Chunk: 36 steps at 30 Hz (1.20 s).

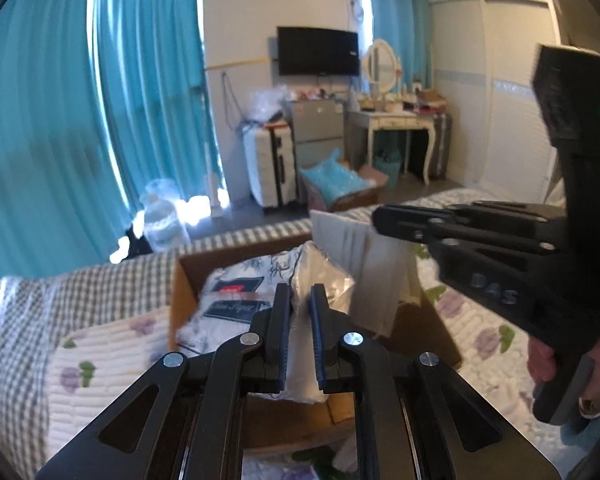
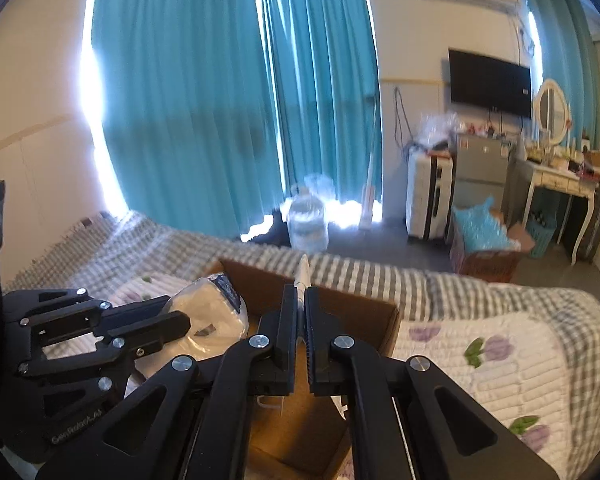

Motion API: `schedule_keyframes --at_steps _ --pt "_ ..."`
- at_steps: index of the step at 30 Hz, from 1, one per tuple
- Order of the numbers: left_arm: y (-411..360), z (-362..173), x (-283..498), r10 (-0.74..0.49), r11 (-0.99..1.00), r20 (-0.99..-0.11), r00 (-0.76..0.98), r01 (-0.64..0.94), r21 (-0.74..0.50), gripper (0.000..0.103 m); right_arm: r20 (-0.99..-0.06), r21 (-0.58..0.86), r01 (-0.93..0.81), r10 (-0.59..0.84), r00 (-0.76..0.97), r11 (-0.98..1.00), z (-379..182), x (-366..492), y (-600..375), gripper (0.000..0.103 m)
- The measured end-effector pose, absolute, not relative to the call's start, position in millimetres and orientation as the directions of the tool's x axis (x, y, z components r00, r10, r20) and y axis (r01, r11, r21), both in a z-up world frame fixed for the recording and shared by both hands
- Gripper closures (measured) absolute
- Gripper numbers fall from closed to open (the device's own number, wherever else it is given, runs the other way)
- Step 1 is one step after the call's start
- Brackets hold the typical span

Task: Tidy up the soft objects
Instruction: 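Lower the tissue pack and mask into the cardboard box and release both, then grasp the white sock with the right gripper while the left grasps a small white item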

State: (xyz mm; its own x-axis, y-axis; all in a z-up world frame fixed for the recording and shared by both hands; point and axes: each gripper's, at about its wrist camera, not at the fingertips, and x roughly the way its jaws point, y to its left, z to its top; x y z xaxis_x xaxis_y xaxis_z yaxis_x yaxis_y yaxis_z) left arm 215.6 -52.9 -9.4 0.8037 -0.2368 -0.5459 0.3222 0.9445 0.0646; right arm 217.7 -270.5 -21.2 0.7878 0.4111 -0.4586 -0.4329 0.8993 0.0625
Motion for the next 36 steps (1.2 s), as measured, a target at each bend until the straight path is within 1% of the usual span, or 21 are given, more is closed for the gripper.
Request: schedule_keyframes --at_steps 2,6,7,9,11,12,13,15,16,17,18,19,20,21,22,23,27,28,30,33,36 --pt "-57.6 -16.5 216.1 -0.238 0.942 -0.557 0.795 0.329 0.067 0.085 -0.480 0.057 -0.426 0.399 0.781 0.903 -39.2 231.3 -267.8 0.100" --pt "-59.2 -23.8 213.1 -0.212 0.948 -0.562 0.799 0.309 0.081 0.085 -0.492 0.105 -0.431 0.423 0.761 0.896 -62.6 240.1 -270.4 0.099" --pt "-59.0 -22.7 210.7 -0.213 0.947 -0.566 0.796 0.311 0.081 0.082 -0.490 0.108 -0.426 0.421 0.764 0.898 -65.0 239.0 -271.6 0.098" --pt "-56.7 -15.4 200.9 -0.218 0.948 -0.565 0.796 0.309 0.071 0.068 -0.488 0.110 -0.421 0.418 0.766 0.900 -65.7 236.0 -275.0 0.089" --pt "-52.5 -0.9 189.1 -0.227 0.952 -0.535 0.814 0.301 0.053 0.035 -0.494 0.095 -0.400 0.392 0.776 0.911 -60.6 231.6 -278.7 0.056" --pt "-53.8 5.7 188.0 -0.226 0.955 -0.519 0.824 0.292 0.049 0.029 -0.492 0.085 -0.384 0.374 0.786 0.919 -55.7 227.2 -281.3 0.051" --pt "-51.3 15.9 179.7 -0.223 0.959 -0.496 0.839 0.279 0.042 0.024 -0.487 0.080 -0.372 0.362 0.795 0.925 -51.1 224.9 -285.0 0.049" --pt "-48.6 32.8 167.7 -0.226 0.961 -0.480 0.848 0.273 0.030 0.023 -0.477 0.070 -0.350 0.340 0.811 0.934 -35.2 212.2 -293.8 0.049" --pt "-47.4 45.4 156.4 -0.226 0.963 -0.473 0.852 0.268 0.023 0.023 -0.476 0.062 -0.344 0.331 0.815 0.937 -28.2 206.2 -296.8 0.047" --pt "-44.3 51.4 151.6 -0.224 0.964 -0.469 0.854 0.264 0.020 0.022 -0.475 0.042 -0.333 0.312 0.823 0.942 -17.7 197.1 -300.9 0.039" --pt "-43.3 63.8 138.9 -0.219 0.966 -0.460 0.861 0.256 0.020 0.021 -0.471 0.027 -0.323 0.297 0.830 0.946 -9.6 190.7 -304.8 0.033" --pt "-42.5 71.9 131.2 -0.214 0.968 -0.453 0.865 0.250 0.021 0.017 -0.463 0.008 -0.311 0.279 0.841 0.951 1.2 180.5 -308.9 0.024" --pt "-41.7 82.5 118.6 -0.206 0.970 -0.441 0.873 0.241 0.025 0.010 -0.456 -0.007 -0.299 0.263 0.850 0.954 13.1 168.0 -314.3 0.018" --pt "-41.3 91.6 107.9 -0.198 0.972 -0.428 0.882 0.233 0.029 0.007 -0.449 -0.017 -0.290 0.252 0.857 0.957 23.5 156.2 -320.0 0.016" --pt "-39.1 98.9 97.7 -0.190 0.974 -0.415 0.890 0.224 0.034 0.004 -0.445 -0.022 -0.286 0.247 0.861 0.958 32.0 148.1 -324.4 0.013" --pt "-38.9 106.1 86.4 -0.189 0.974 -0.405 0.895 0.222 0.037 0.003 -0.440 -0.030 -0.283 0.242 0.865 0.958 43.1 134.7 -329.3 0.008" --pt "-37.5 121.6 55.7 -0.187 0.975 -0.391 0.901 0.217 0.034 0.002 -0.449 -0.087 -0.270 0.204 0.870 0.959 73.7 89.1 -340.3 0.005" --pt "-38.1 122.4 44.5 -0.185 0.976 -0.388 0.903 0.214 0.034 0.000 -0.459 -0.100 -0.275 0.200 0.865 0.956 77.9 78.1 -342.1 0.005" --pt "-39.3 117.2 31.9 -0.181 0.977 -0.397 0.900 0.211 0.032 0.000 -0.486 -0.117 -0.287 0.198 0.851 0.951 80.8 60.9 -344.4 0.005" --pt "-42.4 96.8 20.3 -0.179 0.980 -0.440 0.880 0.201 0.004 0.000 -0.526 -0.114 -0.309 0.207 0.825 0.944 72.1 36.2 -348.5 0.005" --pt "-44.4 69.8 18.6 -0.167 0.985 -0.484 0.859 0.169 -0.039 0.000 -0.564 -0.121 -0.319 0.199 0.802 0.940 48.9 21.9 -350.3 0.005"
